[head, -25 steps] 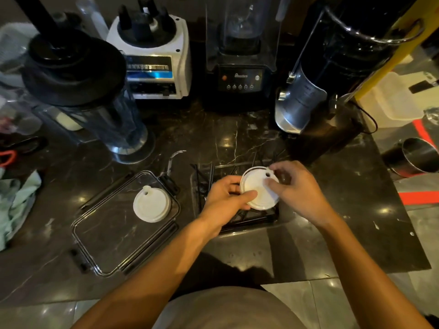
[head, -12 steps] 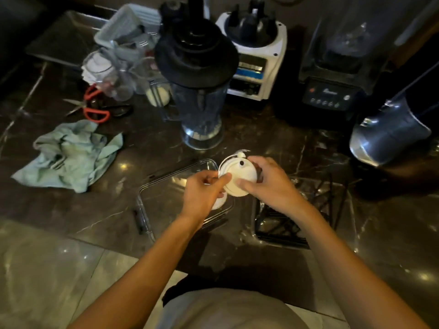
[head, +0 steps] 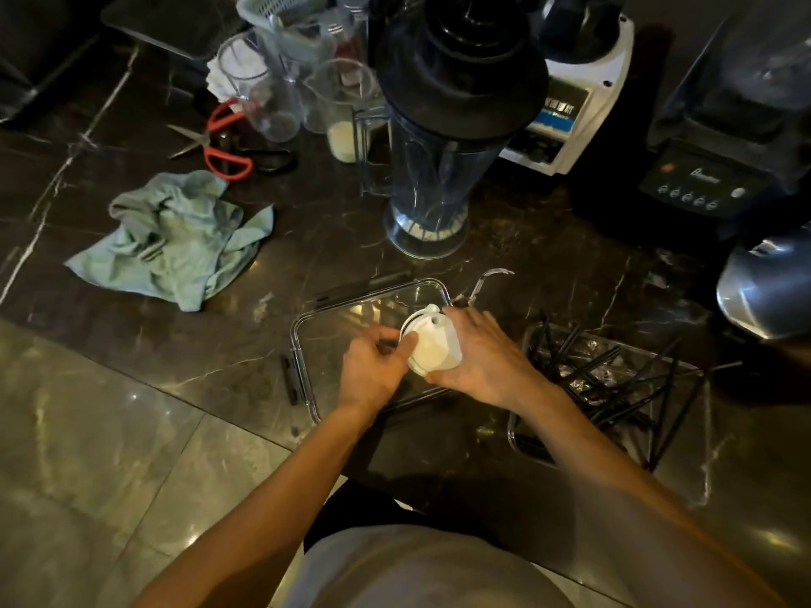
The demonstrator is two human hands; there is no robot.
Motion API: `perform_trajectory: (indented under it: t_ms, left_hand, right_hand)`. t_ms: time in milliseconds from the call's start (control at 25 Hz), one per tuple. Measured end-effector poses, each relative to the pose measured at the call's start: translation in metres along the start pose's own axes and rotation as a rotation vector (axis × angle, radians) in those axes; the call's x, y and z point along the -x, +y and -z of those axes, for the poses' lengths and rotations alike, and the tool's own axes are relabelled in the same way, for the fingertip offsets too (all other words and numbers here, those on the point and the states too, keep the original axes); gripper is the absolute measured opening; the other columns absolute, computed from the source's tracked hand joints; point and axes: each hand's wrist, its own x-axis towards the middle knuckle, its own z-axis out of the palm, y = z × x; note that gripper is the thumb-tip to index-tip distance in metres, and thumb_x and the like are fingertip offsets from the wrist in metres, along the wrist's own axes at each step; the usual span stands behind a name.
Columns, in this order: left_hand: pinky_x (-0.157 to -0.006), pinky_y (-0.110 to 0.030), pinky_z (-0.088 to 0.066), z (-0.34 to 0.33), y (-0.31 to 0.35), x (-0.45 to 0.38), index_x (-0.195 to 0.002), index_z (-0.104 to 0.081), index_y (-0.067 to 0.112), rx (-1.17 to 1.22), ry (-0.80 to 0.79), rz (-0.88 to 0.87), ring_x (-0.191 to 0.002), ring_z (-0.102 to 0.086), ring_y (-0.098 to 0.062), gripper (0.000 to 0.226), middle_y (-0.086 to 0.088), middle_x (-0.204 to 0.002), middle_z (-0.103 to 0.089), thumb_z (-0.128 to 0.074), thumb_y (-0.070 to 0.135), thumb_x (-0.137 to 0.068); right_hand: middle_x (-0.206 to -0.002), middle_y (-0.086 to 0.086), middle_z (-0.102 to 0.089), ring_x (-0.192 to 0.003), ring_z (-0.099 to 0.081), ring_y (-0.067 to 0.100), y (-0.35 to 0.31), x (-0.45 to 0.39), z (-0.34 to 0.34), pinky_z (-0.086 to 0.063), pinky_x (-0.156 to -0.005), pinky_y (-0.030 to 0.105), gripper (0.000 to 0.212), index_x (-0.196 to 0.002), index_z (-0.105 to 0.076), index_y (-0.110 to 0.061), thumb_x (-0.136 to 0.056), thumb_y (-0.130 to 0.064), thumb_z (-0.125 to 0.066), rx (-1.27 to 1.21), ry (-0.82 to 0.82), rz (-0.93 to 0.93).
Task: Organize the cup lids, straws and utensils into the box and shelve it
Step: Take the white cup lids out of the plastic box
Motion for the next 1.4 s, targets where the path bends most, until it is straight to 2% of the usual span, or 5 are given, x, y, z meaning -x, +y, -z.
perform_trajectory:
  t_ms: [360,720,960,1120,1400]
  left_hand:
    - [-0.075,-0.029,-0.054,0.000,0.002,-0.015,-0.102,-0.076,0.016,-0.078,-0.011,0.020,-0.087,-0.070,-0.010,0.023,0.005,-0.091,-0.076,-0.074,0.037,-0.092]
    - [-0.089,-0.046,-0.061,0.003,0.002,-0.017,-0.109,-0.074,0.011,-0.080,-0.062,0.022,-0.090,-0.074,-0.022,0.029,-0.004,-0.096,-0.077,-0.074,0.036,-0.094]
    - [-0.088,-0.038,-0.058,0.003,0.010,-0.017,-0.118,-0.068,0.014,-0.158,-0.029,-0.022,-0.101,-0.071,-0.019,0.035,0.002,-0.102,-0.074,-0.076,0.036,-0.092]
    - [-0.087,-0.027,-0.053,-0.016,0.043,-0.004,-0.121,-0.062,0.022,-0.220,0.049,-0.305,-0.103,-0.062,-0.009,0.037,0.004,-0.113,-0.065,-0.077,0.035,-0.090]
    - [-0.080,-0.021,-0.056,-0.092,0.093,0.032,-0.106,-0.071,0.021,-0.165,-0.386,-0.298,-0.081,-0.069,-0.003,0.018,0.011,-0.086,-0.072,-0.077,0.029,-0.091]
  right_hand:
    - [-0.144,0.003,-0.042,-0.131,-0.036,0.023,-0.003,-0.003,-0.004,-0.040,-0.099,0.037,0.098,-0.152,-0.031,-0.023,-0.072,-0.050,-0.082,0.057,0.070,0.011]
    - [-0.151,0.002,-0.038,-0.133,-0.033,0.022,-0.005,-0.006,-0.003,-0.039,-0.103,0.038,0.106,-0.160,-0.022,-0.017,-0.079,-0.053,-0.079,0.055,-0.025,-0.015]
    - [-0.159,0.008,-0.032,-0.142,-0.036,0.028,-0.011,0.008,0.009,-0.035,-0.113,0.043,0.112,-0.161,-0.018,-0.016,-0.076,-0.052,-0.083,0.012,0.007,-0.027]
    - [-0.143,0.003,-0.051,-0.130,-0.052,0.021,0.003,0.036,0.031,-0.048,-0.102,0.040,0.076,-0.151,-0.040,-0.019,-0.089,-0.045,-0.073,-0.058,0.284,-0.054]
    - [-0.106,0.000,-0.070,-0.095,-0.066,0.017,0.079,0.117,0.045,-0.046,-0.077,0.026,0.024,-0.113,-0.071,-0.016,-0.093,-0.029,-0.071,-0.211,0.646,-0.429]
